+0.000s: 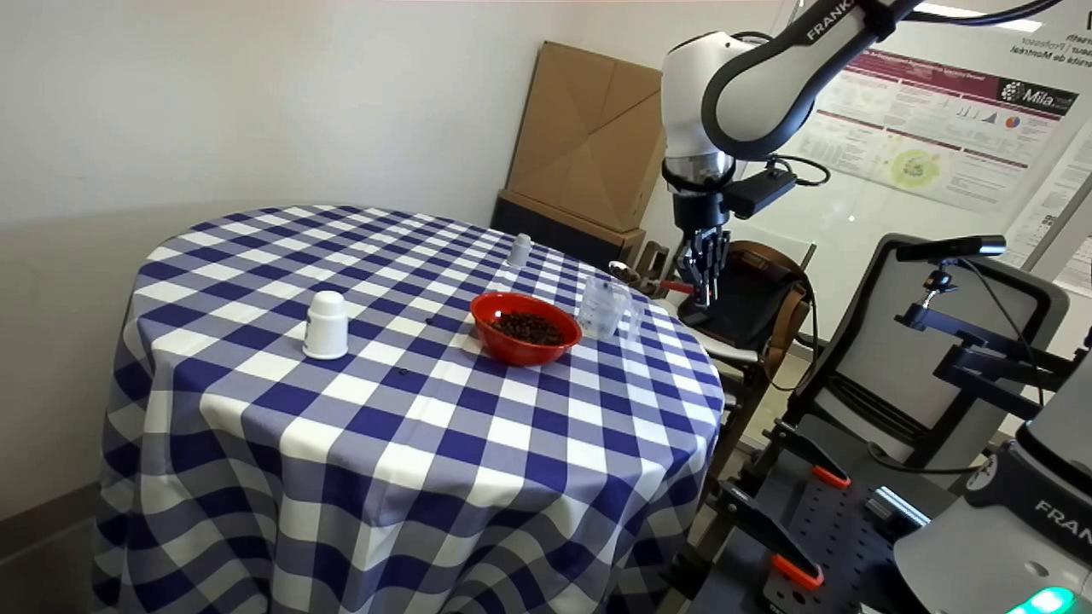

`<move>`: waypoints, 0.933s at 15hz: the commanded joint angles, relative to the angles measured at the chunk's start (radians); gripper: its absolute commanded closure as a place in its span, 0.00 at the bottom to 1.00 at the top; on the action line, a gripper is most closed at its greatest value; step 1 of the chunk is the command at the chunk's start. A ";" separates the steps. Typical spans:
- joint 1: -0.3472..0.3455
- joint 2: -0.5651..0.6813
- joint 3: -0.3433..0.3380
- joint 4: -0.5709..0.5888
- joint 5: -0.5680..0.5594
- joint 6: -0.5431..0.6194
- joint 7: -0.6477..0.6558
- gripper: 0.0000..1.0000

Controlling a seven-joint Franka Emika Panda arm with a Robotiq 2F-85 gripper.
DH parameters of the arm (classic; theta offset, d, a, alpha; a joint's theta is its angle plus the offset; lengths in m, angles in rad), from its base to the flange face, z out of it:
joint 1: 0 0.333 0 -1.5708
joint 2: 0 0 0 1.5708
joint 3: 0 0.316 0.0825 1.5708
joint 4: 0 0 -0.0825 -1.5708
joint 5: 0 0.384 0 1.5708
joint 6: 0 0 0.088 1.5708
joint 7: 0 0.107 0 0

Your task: Use the spoon to put some of the contents from the red bowl into the clear jug

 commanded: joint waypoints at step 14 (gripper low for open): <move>0.056 -0.026 0.025 -0.059 -0.322 0.054 0.248 0.90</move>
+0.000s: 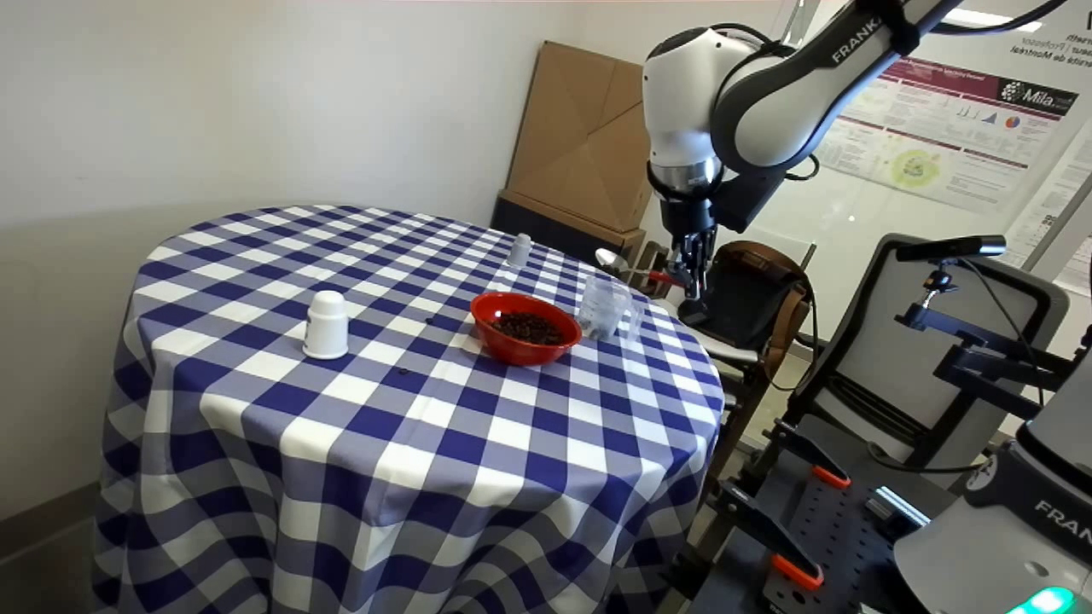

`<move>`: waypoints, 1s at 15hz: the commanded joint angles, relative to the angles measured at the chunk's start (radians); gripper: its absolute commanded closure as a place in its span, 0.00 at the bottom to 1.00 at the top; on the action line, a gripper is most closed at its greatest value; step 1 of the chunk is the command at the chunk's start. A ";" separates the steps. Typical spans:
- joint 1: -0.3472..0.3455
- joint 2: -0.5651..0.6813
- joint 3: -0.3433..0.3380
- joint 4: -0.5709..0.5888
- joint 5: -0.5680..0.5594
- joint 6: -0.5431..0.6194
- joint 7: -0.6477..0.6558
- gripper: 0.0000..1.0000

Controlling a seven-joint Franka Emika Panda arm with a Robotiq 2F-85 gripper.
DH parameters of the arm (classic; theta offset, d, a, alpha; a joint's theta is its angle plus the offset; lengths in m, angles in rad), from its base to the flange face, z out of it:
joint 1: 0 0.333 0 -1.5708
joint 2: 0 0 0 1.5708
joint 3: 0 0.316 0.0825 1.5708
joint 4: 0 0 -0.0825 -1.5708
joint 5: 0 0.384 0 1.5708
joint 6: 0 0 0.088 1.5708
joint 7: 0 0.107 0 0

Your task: Use the spoon to put some of the contents from the red bowl into the clear jug

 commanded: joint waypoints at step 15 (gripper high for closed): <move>-0.004 -0.043 0.029 -0.071 -0.188 0.022 0.165 0.90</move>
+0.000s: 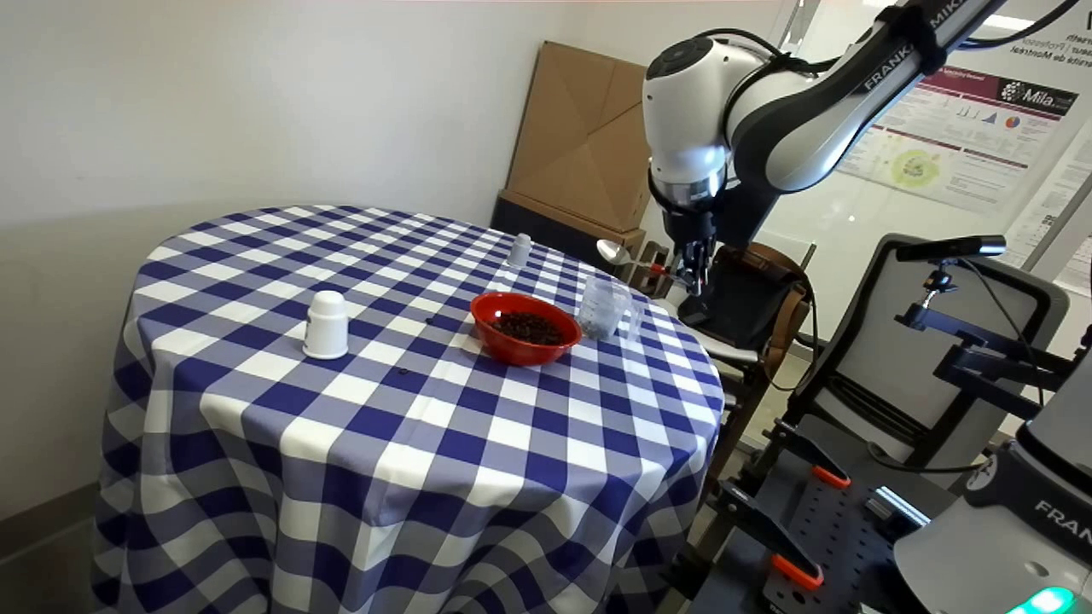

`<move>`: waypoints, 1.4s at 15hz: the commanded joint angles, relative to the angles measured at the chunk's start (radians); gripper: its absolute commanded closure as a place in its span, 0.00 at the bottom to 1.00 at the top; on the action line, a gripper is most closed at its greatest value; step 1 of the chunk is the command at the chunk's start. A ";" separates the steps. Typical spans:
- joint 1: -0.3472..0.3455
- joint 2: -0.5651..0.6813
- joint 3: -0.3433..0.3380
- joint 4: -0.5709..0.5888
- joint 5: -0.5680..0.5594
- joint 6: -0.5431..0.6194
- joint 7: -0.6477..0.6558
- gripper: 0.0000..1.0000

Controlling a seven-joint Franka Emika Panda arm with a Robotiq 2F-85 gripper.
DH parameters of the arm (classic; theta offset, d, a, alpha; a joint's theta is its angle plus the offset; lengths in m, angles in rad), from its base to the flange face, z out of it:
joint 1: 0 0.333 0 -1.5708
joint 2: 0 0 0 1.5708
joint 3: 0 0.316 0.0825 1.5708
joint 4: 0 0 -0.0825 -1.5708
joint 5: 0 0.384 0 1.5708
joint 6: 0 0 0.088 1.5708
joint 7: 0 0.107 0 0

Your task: Use the spoon to put some of the contents from the red bowl into the clear jug

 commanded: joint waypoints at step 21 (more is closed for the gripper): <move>0.078 -0.147 0.135 -0.027 0.660 -0.004 -0.576 0.90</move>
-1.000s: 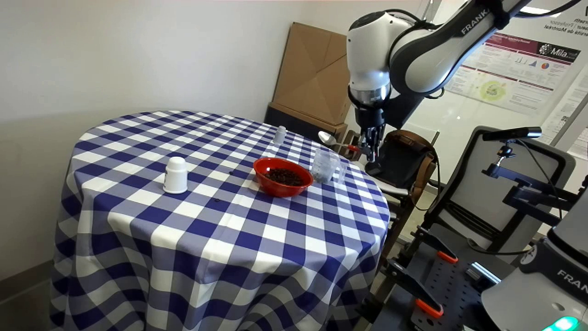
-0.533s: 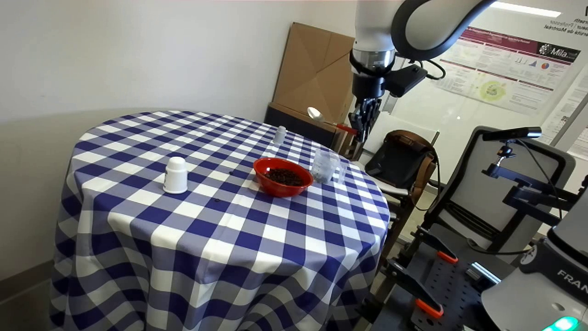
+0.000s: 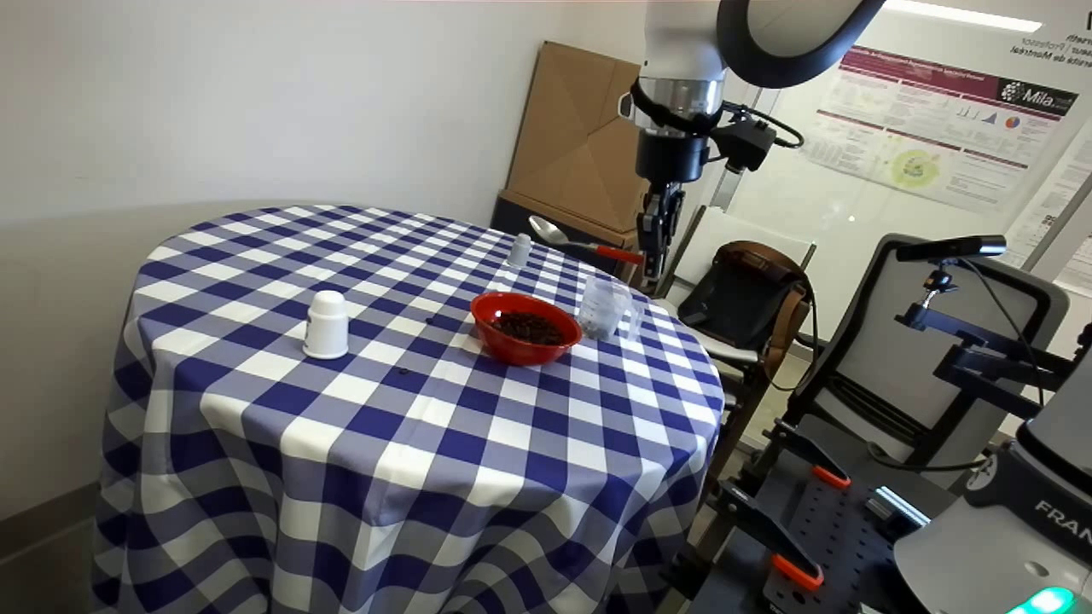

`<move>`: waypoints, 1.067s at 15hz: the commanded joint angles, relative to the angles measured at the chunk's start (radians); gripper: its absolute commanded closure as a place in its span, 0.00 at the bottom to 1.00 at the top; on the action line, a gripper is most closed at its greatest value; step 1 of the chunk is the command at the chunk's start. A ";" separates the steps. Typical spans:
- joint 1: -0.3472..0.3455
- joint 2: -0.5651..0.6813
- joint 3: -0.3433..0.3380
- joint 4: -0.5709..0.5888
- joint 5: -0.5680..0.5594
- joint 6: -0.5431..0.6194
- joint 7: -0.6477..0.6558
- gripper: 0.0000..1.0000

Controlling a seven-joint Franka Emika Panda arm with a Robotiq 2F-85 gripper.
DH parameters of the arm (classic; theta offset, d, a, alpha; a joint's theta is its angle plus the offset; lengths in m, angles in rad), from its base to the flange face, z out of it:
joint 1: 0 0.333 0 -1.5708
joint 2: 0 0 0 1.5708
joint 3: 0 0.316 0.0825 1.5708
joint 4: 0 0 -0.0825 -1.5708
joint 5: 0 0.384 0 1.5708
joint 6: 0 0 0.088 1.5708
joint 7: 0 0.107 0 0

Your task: Use the spoon to put some of the contents from the red bowl into the clear jug

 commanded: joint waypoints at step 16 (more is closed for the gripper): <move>0.018 0.366 -0.008 0.241 0.019 -0.180 -0.021 0.90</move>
